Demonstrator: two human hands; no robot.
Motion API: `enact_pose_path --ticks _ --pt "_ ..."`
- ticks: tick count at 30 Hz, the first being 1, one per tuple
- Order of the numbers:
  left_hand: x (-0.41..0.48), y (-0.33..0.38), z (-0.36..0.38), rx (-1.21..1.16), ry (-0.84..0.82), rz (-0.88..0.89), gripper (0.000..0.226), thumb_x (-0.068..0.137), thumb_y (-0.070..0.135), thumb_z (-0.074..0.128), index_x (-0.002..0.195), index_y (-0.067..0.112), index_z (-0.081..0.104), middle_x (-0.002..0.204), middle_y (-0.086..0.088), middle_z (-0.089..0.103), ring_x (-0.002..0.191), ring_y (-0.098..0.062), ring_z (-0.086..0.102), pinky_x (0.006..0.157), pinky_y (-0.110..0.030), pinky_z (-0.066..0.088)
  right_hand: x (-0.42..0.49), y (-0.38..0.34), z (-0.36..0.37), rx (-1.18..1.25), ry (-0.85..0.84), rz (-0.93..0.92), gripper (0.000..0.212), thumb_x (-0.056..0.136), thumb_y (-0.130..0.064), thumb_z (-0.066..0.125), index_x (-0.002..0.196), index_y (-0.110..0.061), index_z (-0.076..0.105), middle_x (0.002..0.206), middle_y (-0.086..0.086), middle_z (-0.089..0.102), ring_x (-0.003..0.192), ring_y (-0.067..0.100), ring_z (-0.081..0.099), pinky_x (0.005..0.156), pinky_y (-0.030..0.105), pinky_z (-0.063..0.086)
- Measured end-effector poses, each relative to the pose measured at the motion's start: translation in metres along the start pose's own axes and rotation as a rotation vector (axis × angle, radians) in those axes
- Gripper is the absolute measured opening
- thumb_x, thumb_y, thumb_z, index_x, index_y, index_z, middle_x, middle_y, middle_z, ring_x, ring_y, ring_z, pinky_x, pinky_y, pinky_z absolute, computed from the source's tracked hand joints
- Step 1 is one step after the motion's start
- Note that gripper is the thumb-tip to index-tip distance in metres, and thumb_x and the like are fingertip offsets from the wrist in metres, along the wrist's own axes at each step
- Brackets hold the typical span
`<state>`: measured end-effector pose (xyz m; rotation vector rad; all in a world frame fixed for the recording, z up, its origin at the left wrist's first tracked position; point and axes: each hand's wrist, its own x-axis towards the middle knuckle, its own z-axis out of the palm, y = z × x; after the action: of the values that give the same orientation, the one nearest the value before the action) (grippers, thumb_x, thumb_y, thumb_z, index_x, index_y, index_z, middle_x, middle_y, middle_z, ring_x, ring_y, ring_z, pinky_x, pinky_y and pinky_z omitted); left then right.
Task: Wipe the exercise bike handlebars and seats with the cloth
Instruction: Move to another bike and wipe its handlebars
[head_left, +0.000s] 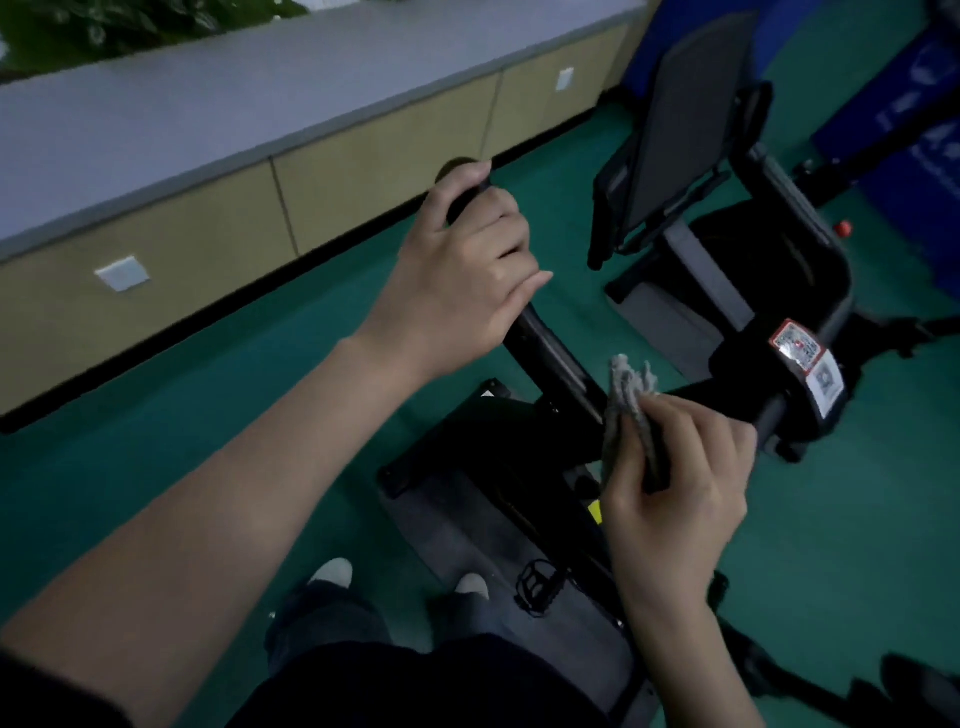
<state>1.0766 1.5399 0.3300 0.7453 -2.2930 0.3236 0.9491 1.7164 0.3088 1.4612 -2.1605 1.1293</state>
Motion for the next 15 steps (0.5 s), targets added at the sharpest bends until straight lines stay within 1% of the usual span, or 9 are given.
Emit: enact_pose_path --ticks 2,4,6,8,9,11,15 --pt "0.001 -0.002 0.0 -0.035 0.015 0.014 0.03 0.094 0.027 0.053 0.078 0.012 0.072 0.077 -0.001 0.064 0.093 -0.024 0.061 0.11 -0.039 0.021 -0.012 -0.008 0.006 -0.059 0.092 0.099 0.013 0.087 -0.004 0.059 0.097 0.0 0.067 0.1 0.01 0.059 0.094 0.022 0.05 0.083 0.026 0.04" --pt "0.001 -0.004 0.001 -0.056 0.002 0.025 0.029 0.094 0.025 0.052 0.078 0.011 0.072 0.078 -0.002 0.063 0.093 -0.025 0.06 0.111 -0.039 0.02 -0.021 -0.018 0.014 -0.104 0.206 0.199 0.013 0.088 -0.004 0.058 0.099 0.0 0.065 0.103 0.015 0.054 0.094 0.027 0.054 0.082 0.028 0.044" --pt "0.001 -0.005 0.002 -0.097 -0.006 0.033 0.028 0.093 0.023 0.054 0.076 0.009 0.071 0.077 -0.004 0.062 0.093 -0.026 0.059 0.111 -0.04 0.02 -0.025 -0.031 0.023 -0.126 0.324 0.276 0.013 0.089 -0.004 0.058 0.099 0.002 0.063 0.101 0.022 0.053 0.093 0.026 0.054 0.085 0.022 0.044" --pt "0.002 -0.008 0.003 -0.144 -0.019 0.051 0.026 0.092 0.021 0.055 0.075 0.007 0.069 0.077 -0.005 0.061 0.092 -0.027 0.059 0.111 -0.04 0.019 -0.026 -0.045 0.034 -0.155 0.428 0.342 0.012 0.089 -0.004 0.058 0.098 0.003 0.062 0.098 0.024 0.053 0.092 0.023 0.053 0.086 0.016 0.042" --pt "0.003 -0.01 0.003 -0.156 -0.029 0.059 0.026 0.093 0.021 0.055 0.075 0.007 0.069 0.077 -0.005 0.06 0.092 -0.028 0.059 0.112 -0.041 0.019 -0.028 -0.052 0.04 -0.165 0.472 0.375 0.012 0.089 -0.005 0.058 0.097 0.004 0.061 0.097 0.024 0.053 0.091 0.022 0.053 0.084 0.017 0.043" --pt "0.003 -0.012 0.004 -0.165 -0.039 0.076 0.027 0.094 0.021 0.053 0.077 0.007 0.069 0.078 -0.006 0.06 0.094 -0.029 0.058 0.112 -0.041 0.018 -0.03 -0.063 0.052 -0.172 0.543 0.438 0.013 0.089 -0.006 0.059 0.096 0.005 0.06 0.094 0.023 0.054 0.089 0.024 0.053 0.08 0.024 0.045" --pt "0.002 -0.013 0.005 -0.18 -0.058 0.086 0.03 0.096 0.021 0.049 0.078 0.006 0.068 0.08 -0.007 0.06 0.095 -0.029 0.058 0.112 -0.041 0.015 -0.032 -0.08 0.08 -0.143 0.66 0.546 0.014 0.084 0.001 0.063 0.094 0.008 0.057 0.091 0.022 0.055 0.087 0.027 0.051 0.079 0.036 0.047"
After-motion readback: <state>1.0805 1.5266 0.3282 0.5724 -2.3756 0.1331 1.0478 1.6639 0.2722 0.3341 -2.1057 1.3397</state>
